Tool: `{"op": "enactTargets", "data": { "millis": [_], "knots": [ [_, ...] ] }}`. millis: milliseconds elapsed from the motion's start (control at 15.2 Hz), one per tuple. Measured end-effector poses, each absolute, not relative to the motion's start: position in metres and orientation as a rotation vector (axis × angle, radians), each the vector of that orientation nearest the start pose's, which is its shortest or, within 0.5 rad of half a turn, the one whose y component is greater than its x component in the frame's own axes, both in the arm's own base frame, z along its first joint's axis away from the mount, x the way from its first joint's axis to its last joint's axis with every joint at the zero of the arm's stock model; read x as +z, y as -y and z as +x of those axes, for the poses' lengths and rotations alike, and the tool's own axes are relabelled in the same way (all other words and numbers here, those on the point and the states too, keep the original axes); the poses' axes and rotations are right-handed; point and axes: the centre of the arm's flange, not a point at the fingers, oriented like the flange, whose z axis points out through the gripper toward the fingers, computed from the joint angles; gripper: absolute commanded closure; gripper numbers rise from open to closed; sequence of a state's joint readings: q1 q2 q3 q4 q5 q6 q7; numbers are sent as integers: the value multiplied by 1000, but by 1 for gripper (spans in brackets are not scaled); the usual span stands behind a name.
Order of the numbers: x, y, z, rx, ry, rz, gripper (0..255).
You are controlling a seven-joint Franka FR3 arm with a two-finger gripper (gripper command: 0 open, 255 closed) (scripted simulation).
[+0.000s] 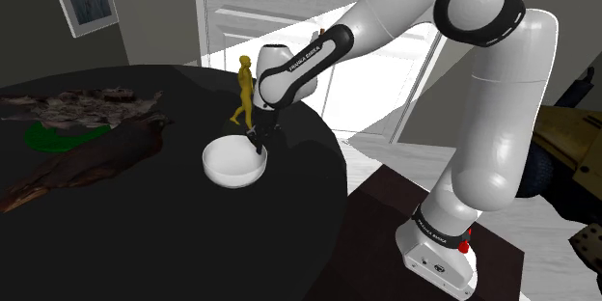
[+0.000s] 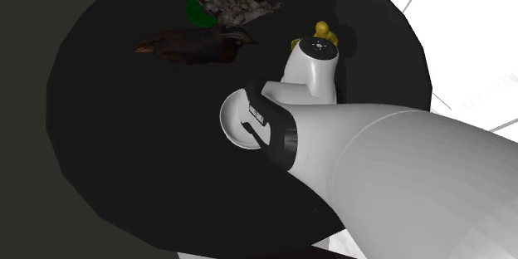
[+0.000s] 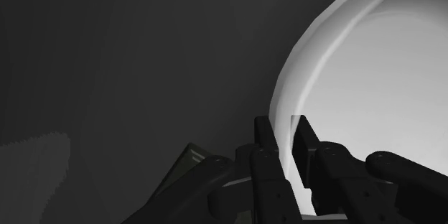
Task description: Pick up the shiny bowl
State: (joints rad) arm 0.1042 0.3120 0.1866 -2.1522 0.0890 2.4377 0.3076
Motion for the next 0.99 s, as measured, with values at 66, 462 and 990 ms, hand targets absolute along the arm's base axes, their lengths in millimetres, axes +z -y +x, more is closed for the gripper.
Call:
{"op": "enactTargets", "data": {
  "millis": [66, 462, 990],
  "knots": [
    [259, -162, 543, 85, -142, -3035, 255],
    [289, -161, 542, 84, -143, -3035, 255],
    [329, -162, 543, 84, -143, -3035, 255]
  ]
}}
